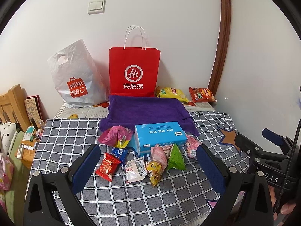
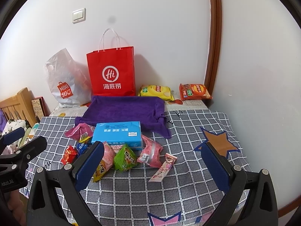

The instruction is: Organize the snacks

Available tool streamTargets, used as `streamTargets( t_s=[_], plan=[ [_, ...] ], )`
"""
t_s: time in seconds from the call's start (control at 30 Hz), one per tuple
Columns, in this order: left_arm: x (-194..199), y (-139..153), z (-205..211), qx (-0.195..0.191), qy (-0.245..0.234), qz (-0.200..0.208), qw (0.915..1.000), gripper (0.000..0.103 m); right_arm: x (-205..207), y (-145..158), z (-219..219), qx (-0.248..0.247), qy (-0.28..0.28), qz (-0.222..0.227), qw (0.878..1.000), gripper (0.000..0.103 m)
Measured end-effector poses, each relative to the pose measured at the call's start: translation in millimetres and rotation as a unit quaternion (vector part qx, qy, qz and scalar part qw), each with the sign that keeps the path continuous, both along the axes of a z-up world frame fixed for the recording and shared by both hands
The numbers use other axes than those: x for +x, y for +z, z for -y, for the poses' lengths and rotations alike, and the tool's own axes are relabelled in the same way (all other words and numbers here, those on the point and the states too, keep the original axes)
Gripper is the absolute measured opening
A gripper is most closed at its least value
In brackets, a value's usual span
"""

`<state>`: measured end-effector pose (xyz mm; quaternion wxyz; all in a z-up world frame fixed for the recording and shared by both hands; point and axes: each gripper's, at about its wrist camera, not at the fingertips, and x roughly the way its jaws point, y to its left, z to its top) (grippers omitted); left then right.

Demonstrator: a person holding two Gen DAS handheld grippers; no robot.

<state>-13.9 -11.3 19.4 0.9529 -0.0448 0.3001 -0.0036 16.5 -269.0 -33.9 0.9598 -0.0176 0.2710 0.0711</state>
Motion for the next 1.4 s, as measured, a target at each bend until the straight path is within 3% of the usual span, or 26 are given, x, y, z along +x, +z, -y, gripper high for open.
streamTargets(
  t_s=[1.17,1.4],
  plan=[
    [-3.0,1.7,-3.6,0.000,-0.001,0.002,1.0000,0.102,-5.7,-3.7,-10.9,-0.003,0.010,0.003,1.000,0.101],
    [9.1,-13.9,-13.6,0.007,0.005,-0.014,0.9999,0.102,10.9,-16.5,-13.6,0.000,0.018,-0.011,1.000,0.101]
  ],
)
